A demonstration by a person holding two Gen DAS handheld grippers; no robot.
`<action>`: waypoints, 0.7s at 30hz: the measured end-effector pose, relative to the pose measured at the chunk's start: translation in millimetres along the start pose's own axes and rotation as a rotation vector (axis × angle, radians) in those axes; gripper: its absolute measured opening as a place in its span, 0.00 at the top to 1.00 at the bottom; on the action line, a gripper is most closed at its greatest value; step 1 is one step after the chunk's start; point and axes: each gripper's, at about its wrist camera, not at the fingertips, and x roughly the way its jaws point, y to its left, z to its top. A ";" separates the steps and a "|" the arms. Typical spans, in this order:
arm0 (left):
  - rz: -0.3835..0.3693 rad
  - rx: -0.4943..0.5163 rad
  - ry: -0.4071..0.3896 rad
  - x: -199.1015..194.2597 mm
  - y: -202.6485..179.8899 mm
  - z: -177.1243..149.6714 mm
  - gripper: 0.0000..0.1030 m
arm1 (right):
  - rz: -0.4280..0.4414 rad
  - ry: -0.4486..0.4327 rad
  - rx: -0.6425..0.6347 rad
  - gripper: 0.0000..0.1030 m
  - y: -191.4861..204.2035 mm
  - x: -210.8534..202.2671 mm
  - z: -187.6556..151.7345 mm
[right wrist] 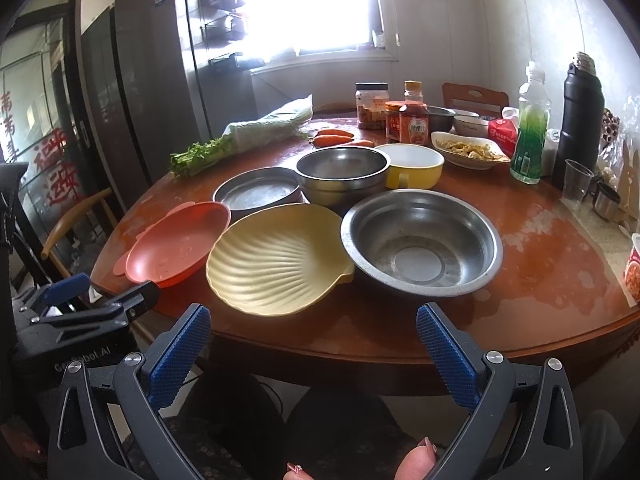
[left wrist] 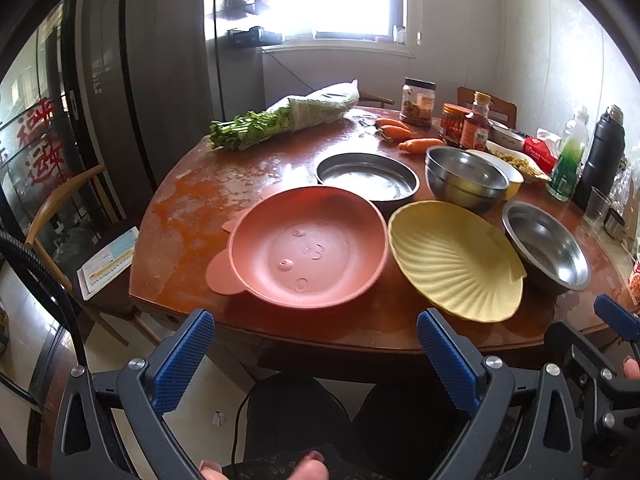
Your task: Organize plates and bowls
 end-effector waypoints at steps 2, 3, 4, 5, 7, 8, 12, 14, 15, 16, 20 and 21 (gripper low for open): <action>0.011 -0.006 -0.006 -0.5 6.5 2.5 0.01 | 0.005 0.005 -0.004 0.00 3.0 0.8 0.1; 0.017 -0.006 -0.006 0.2 9.9 4.0 0.01 | 0.004 0.009 -0.006 0.00 5.0 1.7 1.3; 0.025 -0.012 -0.008 1.2 14.7 5.8 0.01 | 0.018 0.012 -0.007 0.00 8.7 3.1 3.3; 0.038 -0.023 -0.006 2.7 20.5 7.4 0.01 | 0.030 0.011 -0.012 0.00 12.5 3.4 4.5; 0.044 -0.050 0.000 5.9 33.5 10.4 0.01 | 0.045 -0.001 -0.044 0.00 23.4 4.0 7.4; 0.048 -0.061 0.006 7.9 39.7 11.7 0.01 | 0.053 0.002 -0.056 0.00 27.4 5.4 8.5; 0.075 -0.067 0.021 16.9 58.5 15.1 0.01 | 0.098 0.037 -0.072 0.00 40.6 15.2 12.9; 0.085 -0.055 0.032 22.7 65.3 18.1 0.01 | 0.123 0.059 -0.076 0.00 49.9 20.3 13.6; 0.091 -0.053 0.034 24.7 69.8 19.0 0.01 | 0.139 0.068 -0.082 0.00 54.6 22.7 14.1; 0.087 -0.056 0.039 26.7 75.9 20.6 0.01 | 0.157 0.079 -0.091 0.00 60.7 25.8 14.8; 0.073 -0.052 0.042 32.1 91.9 27.2 0.01 | 0.205 0.111 -0.079 0.00 77.9 36.2 18.3; 0.054 -0.050 0.049 34.6 95.4 30.3 0.01 | 0.215 0.118 -0.069 0.00 82.4 40.0 19.5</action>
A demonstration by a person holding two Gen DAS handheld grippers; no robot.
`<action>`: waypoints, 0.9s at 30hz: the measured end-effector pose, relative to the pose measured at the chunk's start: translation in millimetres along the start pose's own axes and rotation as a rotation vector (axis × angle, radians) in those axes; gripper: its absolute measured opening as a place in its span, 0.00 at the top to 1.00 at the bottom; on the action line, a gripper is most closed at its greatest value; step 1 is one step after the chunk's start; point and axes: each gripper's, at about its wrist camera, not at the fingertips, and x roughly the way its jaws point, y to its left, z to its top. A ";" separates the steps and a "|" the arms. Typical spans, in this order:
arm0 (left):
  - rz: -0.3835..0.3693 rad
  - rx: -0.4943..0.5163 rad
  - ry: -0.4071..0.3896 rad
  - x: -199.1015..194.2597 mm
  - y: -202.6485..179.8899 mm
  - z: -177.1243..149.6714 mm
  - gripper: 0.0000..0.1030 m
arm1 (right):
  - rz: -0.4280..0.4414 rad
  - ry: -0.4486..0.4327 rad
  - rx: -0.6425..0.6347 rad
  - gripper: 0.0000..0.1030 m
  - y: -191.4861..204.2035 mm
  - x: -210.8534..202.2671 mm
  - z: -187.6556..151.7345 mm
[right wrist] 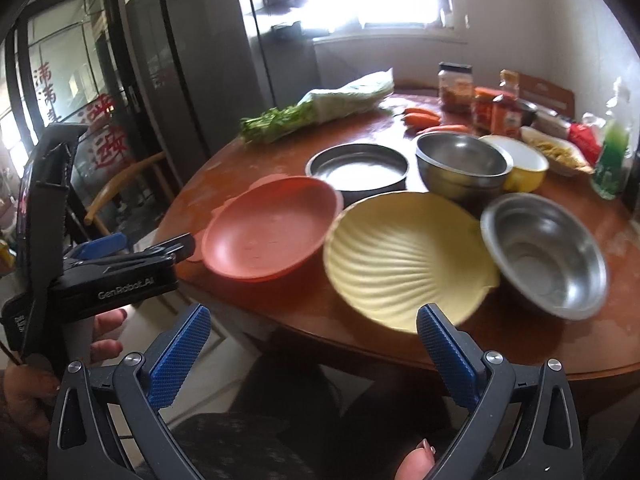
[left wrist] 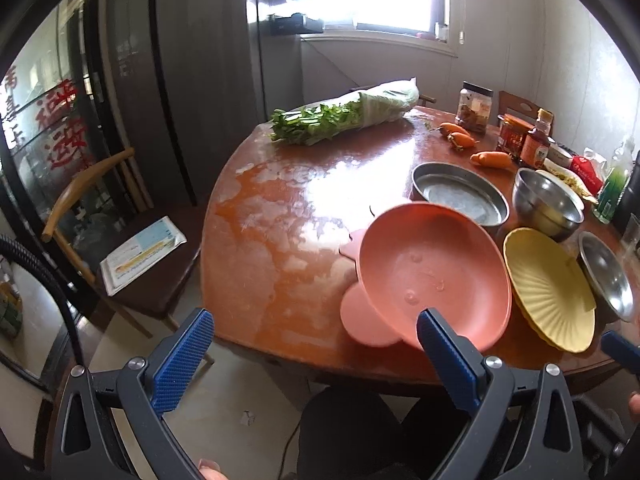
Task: Organize plates and bowls
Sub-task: 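Grasp the rim of the pink bear-shaped bowl with the left tool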
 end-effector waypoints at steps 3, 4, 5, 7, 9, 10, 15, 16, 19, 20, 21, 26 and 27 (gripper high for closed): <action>-0.067 0.006 0.037 11.8 8.0 10.0 0.01 | 0.029 0.039 0.041 0.00 7.1 14.4 2.6; -0.077 0.013 0.041 14.5 9.6 12.4 0.01 | 0.036 0.051 0.049 0.00 8.5 18.3 3.4; -0.081 0.024 0.043 18.0 10.2 15.3 0.01 | 0.041 0.058 0.058 0.00 10.2 22.3 4.2; -0.068 0.044 0.042 25.4 13.8 21.9 0.01 | 0.040 0.070 0.081 0.00 14.0 31.0 7.6; -0.085 0.056 0.050 32.3 16.3 27.7 0.01 | 0.042 0.080 0.108 0.01 15.0 35.5 9.8; -0.097 0.065 0.057 36.5 16.5 30.5 0.01 | 0.044 0.081 0.121 0.02 15.3 37.1 10.8; -0.129 0.123 0.081 53.0 9.6 38.9 0.01 | 0.030 0.089 0.148 0.13 19.8 45.0 14.4; -0.138 0.130 0.089 55.8 8.5 39.8 0.01 | 0.027 0.093 0.148 0.17 21.3 47.3 14.6; -0.174 0.155 0.107 64.2 4.2 42.6 0.03 | 0.012 0.106 0.166 0.28 22.3 55.0 15.0; -0.180 0.167 0.111 67.0 2.2 43.8 0.04 | 0.010 0.111 0.179 0.29 22.4 58.4 15.5; -0.186 0.180 0.117 69.7 0.2 44.7 0.11 | 0.005 0.117 0.195 0.31 21.6 61.7 15.5; -0.217 0.223 0.153 83.3 -9.4 48.4 0.34 | -0.011 0.117 0.220 0.44 20.7 72.9 17.9; -0.230 0.228 0.162 86.4 -11.1 49.3 0.45 | -0.013 0.117 0.219 0.46 21.7 75.1 18.8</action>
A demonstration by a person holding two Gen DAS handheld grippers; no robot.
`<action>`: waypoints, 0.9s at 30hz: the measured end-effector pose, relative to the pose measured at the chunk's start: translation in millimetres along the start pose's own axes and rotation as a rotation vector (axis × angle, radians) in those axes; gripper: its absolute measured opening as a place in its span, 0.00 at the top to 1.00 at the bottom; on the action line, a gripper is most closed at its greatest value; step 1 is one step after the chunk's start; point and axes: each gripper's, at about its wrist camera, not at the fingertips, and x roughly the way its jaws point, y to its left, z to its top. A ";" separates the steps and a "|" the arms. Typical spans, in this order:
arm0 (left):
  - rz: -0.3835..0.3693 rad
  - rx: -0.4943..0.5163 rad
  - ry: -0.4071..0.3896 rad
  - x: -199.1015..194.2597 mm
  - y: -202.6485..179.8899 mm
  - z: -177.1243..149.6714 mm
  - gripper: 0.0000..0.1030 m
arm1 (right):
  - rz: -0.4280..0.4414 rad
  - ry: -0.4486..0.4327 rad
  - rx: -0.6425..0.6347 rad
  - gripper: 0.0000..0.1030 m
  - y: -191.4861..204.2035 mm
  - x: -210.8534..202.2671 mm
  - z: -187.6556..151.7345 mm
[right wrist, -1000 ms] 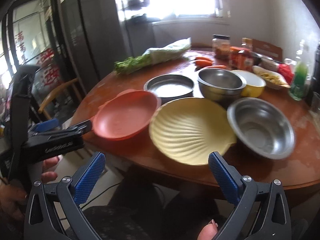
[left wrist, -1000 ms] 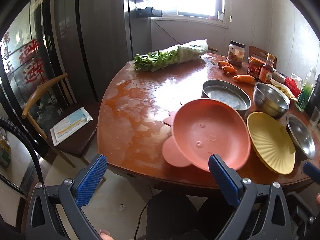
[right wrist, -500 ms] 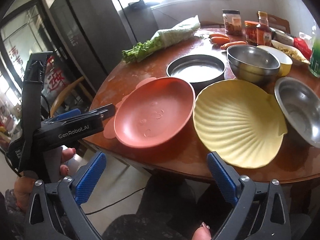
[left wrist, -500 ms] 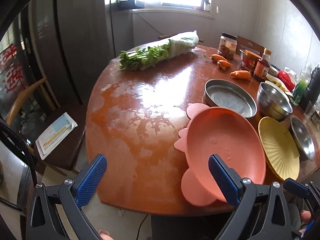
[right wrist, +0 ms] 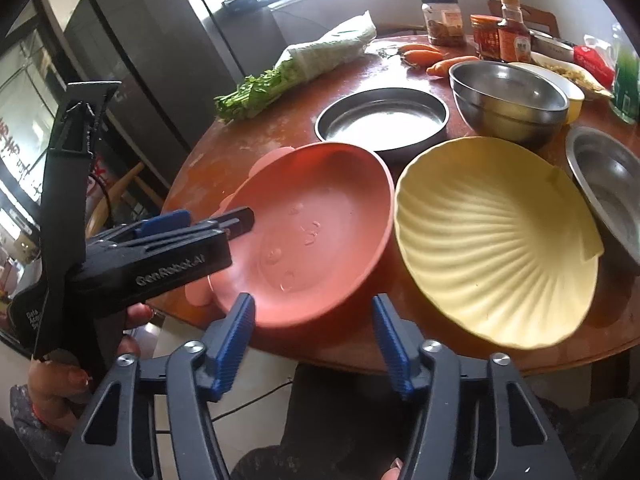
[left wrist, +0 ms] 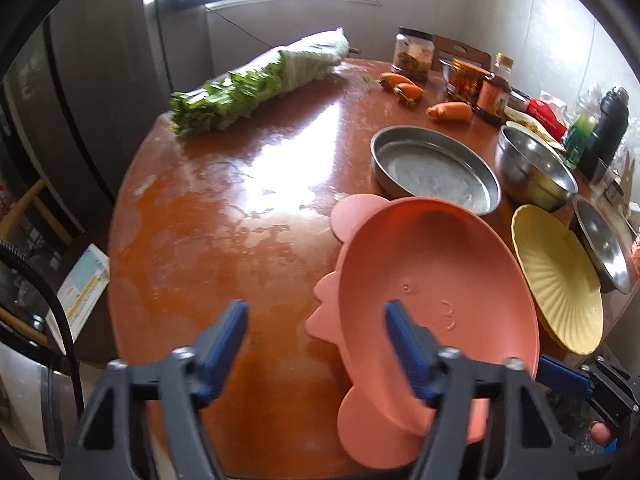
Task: Organize plates and bowls
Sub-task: 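Grasp the rim of the pink bear-shaped bowl with the left tool, then slide the pink bowl with the left tool away from the other dishes and release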
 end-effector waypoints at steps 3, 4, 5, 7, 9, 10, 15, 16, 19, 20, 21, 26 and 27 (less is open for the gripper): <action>-0.053 0.009 0.016 7.3 -0.7 0.8 0.64 | -0.009 -0.009 -0.015 0.53 3.3 4.5 2.2; -0.048 0.012 0.011 6.5 0.1 0.5 0.65 | -0.015 -0.012 -0.017 0.56 3.7 5.5 3.6; -0.048 0.008 0.012 7.0 1.2 -0.3 0.66 | -0.017 -0.017 -0.018 0.56 2.7 6.2 5.9; -0.052 -0.010 0.010 6.6 5.4 -0.3 0.69 | -0.022 -0.029 -0.030 0.58 3.7 6.2 8.0; -0.049 -0.017 0.012 4.4 9.8 -1.7 0.69 | -0.011 -0.026 -0.037 0.58 5.1 7.8 10.0; -0.043 -0.020 0.013 2.5 11.8 -2.3 0.69 | -0.005 -0.024 -0.042 0.58 6.9 8.2 11.7; 0.014 -0.031 -0.017 -15.5 21.1 -4.8 0.69 | 0.025 -0.023 -0.071 0.58 19.6 9.5 18.8; 0.025 -0.036 -0.024 -20.2 24.5 -4.8 0.69 | 0.034 -0.028 -0.080 0.58 23.5 9.1 20.8; 0.046 -0.051 -0.034 -26.8 34.1 -3.9 0.69 | 0.054 -0.039 -0.103 0.58 34.9 10.2 27.9; 0.056 -0.057 -0.040 -27.5 37.7 -4.1 0.69 | 0.056 -0.043 -0.115 0.58 38.6 11.2 28.8; 0.065 -0.060 -0.041 -26.6 39.8 -4.0 0.68 | 0.056 -0.047 -0.129 0.58 41.9 13.5 29.7; 0.078 -0.092 -0.024 -12.8 53.1 -5.1 0.68 | 0.045 -0.031 -0.157 0.58 47.7 32.8 33.7; 0.078 -0.092 -0.022 -11.0 53.9 -5.9 0.68 | 0.045 -0.033 -0.159 0.58 48.1 34.5 34.8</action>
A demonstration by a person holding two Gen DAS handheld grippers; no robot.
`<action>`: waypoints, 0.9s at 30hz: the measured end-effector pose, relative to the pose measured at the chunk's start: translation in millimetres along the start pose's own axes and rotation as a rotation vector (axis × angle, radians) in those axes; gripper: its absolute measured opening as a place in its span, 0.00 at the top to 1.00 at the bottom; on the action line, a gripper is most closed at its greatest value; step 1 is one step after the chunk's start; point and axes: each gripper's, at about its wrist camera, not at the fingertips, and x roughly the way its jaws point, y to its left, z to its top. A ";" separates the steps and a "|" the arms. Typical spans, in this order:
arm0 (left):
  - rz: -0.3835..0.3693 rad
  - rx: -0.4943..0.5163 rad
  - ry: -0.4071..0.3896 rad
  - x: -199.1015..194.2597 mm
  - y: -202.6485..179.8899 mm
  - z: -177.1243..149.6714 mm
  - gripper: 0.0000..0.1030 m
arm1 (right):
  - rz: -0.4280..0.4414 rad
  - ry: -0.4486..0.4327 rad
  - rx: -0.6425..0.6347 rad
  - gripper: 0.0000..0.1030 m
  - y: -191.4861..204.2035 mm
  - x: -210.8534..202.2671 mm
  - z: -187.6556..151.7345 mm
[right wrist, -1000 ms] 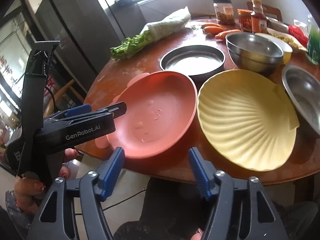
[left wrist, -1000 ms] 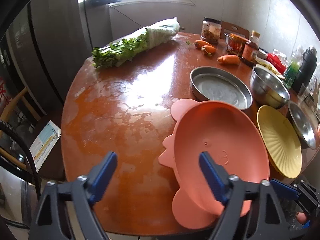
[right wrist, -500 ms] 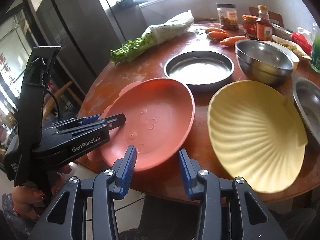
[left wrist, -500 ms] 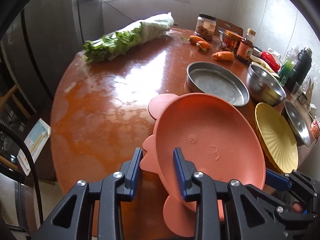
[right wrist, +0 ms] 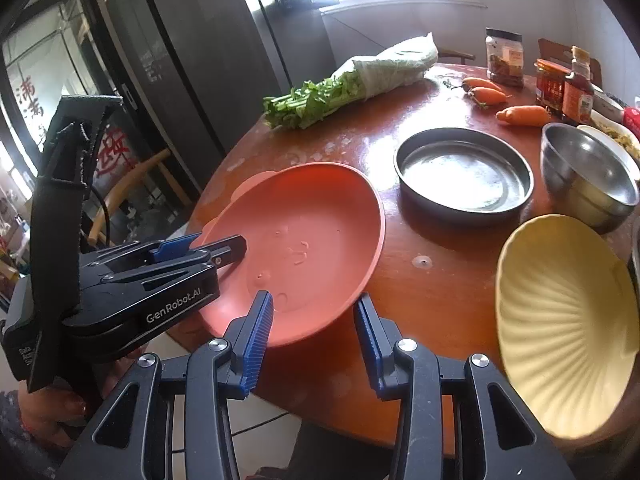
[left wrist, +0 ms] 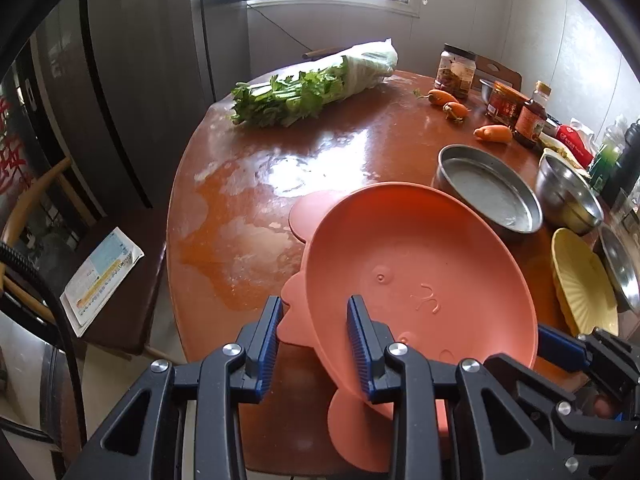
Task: Organize plates and bowls
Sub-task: 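Slide the pink bowl with the left tool away from the other dishes and release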
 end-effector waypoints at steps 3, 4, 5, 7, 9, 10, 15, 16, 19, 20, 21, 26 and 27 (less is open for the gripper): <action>-0.006 -0.004 0.009 4.2 2.7 -0.4 0.68 | 0.006 0.002 0.003 0.58 -1.2 4.0 1.2; -0.003 0.000 0.007 4.6 2.5 -0.8 0.68 | 0.004 0.004 -0.002 0.58 -0.8 5.3 1.1; 0.004 0.009 0.004 4.9 1.4 -1.3 0.68 | 0.002 0.008 -0.004 0.58 -0.5 6.0 0.3; 0.013 0.019 0.003 5.8 -1.3 -2.3 0.68 | 0.003 0.013 -0.005 0.57 -1.1 7.6 -0.3; 0.012 0.018 0.003 6.9 -2.2 -2.4 0.67 | 0.005 0.014 -0.004 0.57 -2.7 8.2 -0.7; 0.007 0.015 0.001 6.8 -1.7 -1.8 0.67 | 0.004 0.017 -0.002 0.57 -3.6 8.5 -1.0; 0.012 -0.004 -0.022 0.5 2.1 -0.2 0.51 | 0.011 0.016 0.000 0.54 -4.8 3.7 -3.5; 0.019 -0.006 -0.025 -1.0 2.9 0.6 0.49 | 0.008 0.005 0.000 0.52 -5.5 0.1 -3.6; 0.030 -0.018 -0.043 -8.9 5.3 3.9 0.48 | -0.001 -0.031 -0.001 0.52 -9.2 -12.9 -3.2; 0.032 -0.024 -0.051 -12.7 5.2 5.1 0.48 | 0.000 -0.038 0.005 0.52 -11.2 -17.6 -2.6; 0.032 -0.028 -0.061 -17.9 3.6 6.5 0.48 | 0.005 -0.051 0.013 0.52 -14.4 -25.2 -2.0; -0.015 -0.020 -0.135 -50.7 -16.3 13.5 0.40 | -0.011 -0.138 0.023 0.47 -30.1 -69.1 -3.0; -0.020 -0.014 -0.144 -56.3 -22.1 14.4 0.40 | -0.019 -0.156 0.026 0.46 -33.9 -79.0 -4.2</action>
